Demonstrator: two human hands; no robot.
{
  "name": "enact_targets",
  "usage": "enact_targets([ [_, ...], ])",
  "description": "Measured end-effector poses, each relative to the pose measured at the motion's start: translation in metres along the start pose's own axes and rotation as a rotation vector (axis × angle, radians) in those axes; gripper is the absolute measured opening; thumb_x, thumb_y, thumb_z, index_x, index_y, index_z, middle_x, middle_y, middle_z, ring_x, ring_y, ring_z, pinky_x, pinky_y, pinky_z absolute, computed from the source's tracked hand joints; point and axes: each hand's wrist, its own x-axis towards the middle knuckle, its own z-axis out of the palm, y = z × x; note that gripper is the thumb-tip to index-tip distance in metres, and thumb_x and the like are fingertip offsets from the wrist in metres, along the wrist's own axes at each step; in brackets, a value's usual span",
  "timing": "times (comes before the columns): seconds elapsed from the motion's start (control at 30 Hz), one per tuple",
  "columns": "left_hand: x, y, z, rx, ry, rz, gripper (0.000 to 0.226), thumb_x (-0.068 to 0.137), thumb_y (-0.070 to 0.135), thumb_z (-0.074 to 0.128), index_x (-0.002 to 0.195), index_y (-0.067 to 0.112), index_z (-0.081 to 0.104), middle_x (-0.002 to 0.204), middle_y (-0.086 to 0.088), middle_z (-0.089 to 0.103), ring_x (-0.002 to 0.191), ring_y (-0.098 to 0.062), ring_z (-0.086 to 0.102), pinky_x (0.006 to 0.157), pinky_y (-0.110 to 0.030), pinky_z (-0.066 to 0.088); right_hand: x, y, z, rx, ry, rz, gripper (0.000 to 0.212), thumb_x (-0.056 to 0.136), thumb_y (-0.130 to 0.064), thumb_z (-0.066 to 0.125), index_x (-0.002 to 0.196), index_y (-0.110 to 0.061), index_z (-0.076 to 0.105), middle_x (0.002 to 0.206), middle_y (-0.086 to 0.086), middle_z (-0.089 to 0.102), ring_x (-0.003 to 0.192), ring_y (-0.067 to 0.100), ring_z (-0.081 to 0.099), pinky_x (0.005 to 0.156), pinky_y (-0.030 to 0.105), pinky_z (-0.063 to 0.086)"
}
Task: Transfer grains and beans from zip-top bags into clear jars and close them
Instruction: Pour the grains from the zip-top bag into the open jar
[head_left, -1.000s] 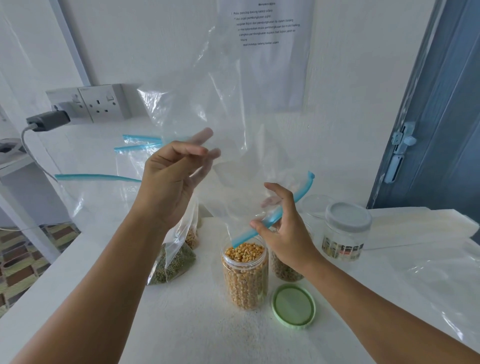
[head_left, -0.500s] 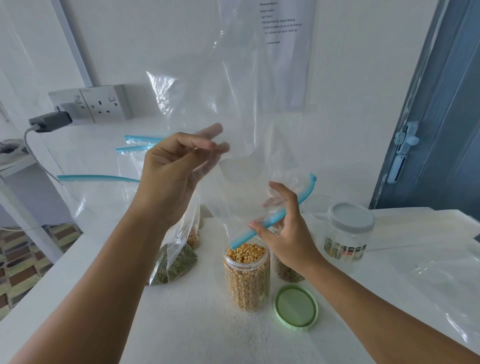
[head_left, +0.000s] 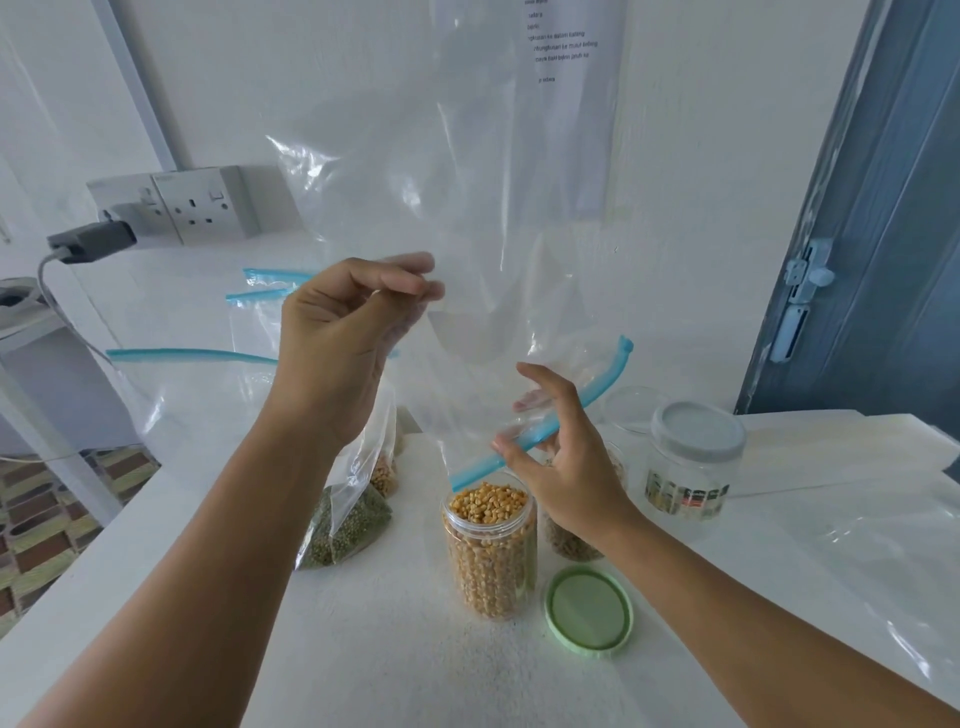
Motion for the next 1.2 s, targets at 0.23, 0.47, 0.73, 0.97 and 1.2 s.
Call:
enact_targets([
  [0.23, -0.002, -0.003, 0.000, -0.032, 0.026, -0.025, 0.045, 0.093, -0.014, 0.060, 0.069, 0.020, 0.079, 0.104, -0.003, 0.078, 0.094, -0.023, 0.075, 0.098, -0.036, 0.056, 0.001, 0.001, -0.003, 0.015, -0.024, 0.036, 0.078, 0.090, -0.017, 0.080, 0.149, -0.042, 0.036, 0.119, -0.010, 0.054, 0.118, 0.010, 0.058, 0.094, 0.024, 0.057],
  [0.47, 0.001, -0.008, 0.002, 0.057, 0.084, 0.007, 0.037, 0.086, -0.009, 0.074, 0.072, 0.024, 0.081, 0.082, 0.002, 0.078, 0.085, -0.015, 0.070, 0.085, -0.026, 0.052, 0.000, -0.006, -0.002, 0.004, 0.020, 0.014, 0.075, 0.089, -0.011, 0.081, 0.144, -0.040, 0.039, 0.107, -0.005, 0.060, 0.107, 0.004, 0.062, 0.083, 0.016, 0.058],
  [0.73, 0.001, -0.009, 0.002, 0.073, 0.093, 0.030, 0.044, 0.093, -0.013, 0.066, 0.076, 0.024, 0.082, 0.096, 0.001, 0.078, 0.104, -0.024, 0.071, 0.106, -0.042, 0.054, 0.003, -0.011, 0.003, 0.123, -0.011, 0.087, 0.064, 0.095, -0.006, 0.072, 0.145, -0.038, 0.048, 0.118, -0.004, 0.058, 0.113, 0.014, 0.068, 0.089, 0.030, 0.062],
  [0.97, 0.001, -0.011, -0.001, 0.119, 0.104, 0.025, 0.045, 0.088, -0.017, 0.066, 0.076, 0.023, 0.082, 0.085, 0.000, 0.077, 0.087, -0.019, 0.069, 0.091, -0.033, 0.055, 0.005, -0.018, 0.003, 0.119, 0.004, 0.123, 0.057, 0.089, -0.016, 0.080, 0.137, -0.035, 0.055, 0.105, -0.007, 0.055, 0.101, 0.003, 0.061, 0.080, 0.019, 0.059],
  [1.2, 0.001, -0.011, -0.003, 0.096, 0.120, 0.034, 0.044, 0.089, -0.017, 0.067, 0.074, 0.022, 0.080, 0.092, -0.001, 0.077, 0.095, -0.020, 0.071, 0.102, -0.041, 0.056, 0.007, -0.020, 0.003, 0.208, -0.059, 0.155, 0.059, 0.097, 0.005, 0.062, 0.139, -0.035, 0.052, 0.118, 0.001, 0.053, 0.107, 0.016, 0.073, 0.090, 0.030, 0.062],
])
